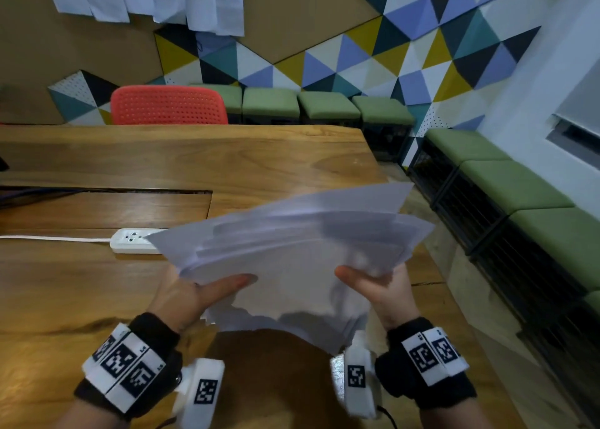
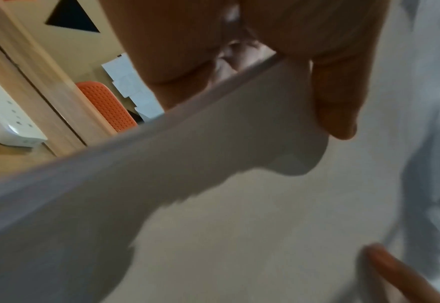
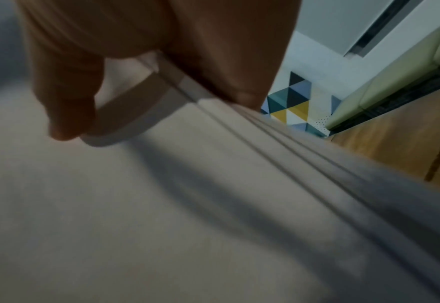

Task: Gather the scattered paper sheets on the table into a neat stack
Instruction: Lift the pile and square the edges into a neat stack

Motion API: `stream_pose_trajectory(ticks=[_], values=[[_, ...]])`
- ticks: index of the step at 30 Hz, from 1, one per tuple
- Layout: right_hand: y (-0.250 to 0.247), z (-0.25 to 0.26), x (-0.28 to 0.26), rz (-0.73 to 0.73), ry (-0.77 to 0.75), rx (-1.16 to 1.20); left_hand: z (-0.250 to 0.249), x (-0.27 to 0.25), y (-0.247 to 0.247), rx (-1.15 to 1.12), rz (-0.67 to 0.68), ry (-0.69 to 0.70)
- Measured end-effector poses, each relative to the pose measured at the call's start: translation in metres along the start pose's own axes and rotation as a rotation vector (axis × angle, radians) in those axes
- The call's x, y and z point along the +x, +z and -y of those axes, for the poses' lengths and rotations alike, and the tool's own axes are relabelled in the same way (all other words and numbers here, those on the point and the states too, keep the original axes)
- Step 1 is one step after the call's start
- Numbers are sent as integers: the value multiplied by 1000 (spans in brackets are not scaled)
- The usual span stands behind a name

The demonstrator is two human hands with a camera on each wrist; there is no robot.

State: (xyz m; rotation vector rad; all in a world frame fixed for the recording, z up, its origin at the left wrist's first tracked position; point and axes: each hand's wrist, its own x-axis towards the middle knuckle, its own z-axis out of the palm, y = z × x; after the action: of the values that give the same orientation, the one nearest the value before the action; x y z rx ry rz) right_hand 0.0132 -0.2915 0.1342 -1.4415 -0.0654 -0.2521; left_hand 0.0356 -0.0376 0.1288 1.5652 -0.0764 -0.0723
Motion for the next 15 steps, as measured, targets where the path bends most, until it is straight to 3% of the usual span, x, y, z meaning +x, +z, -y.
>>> stream_pose_trajectory(ticks=[8, 11, 15], values=[[8, 2, 2, -86, -59, 0, -3, 4, 18, -180, -47, 56], [0, -16, -10, -115, 41, -81, 10, -1, 15, -156, -38, 36], [5, -31, -22, -133, 107, -149, 20, -4, 25, -78, -143, 18]])
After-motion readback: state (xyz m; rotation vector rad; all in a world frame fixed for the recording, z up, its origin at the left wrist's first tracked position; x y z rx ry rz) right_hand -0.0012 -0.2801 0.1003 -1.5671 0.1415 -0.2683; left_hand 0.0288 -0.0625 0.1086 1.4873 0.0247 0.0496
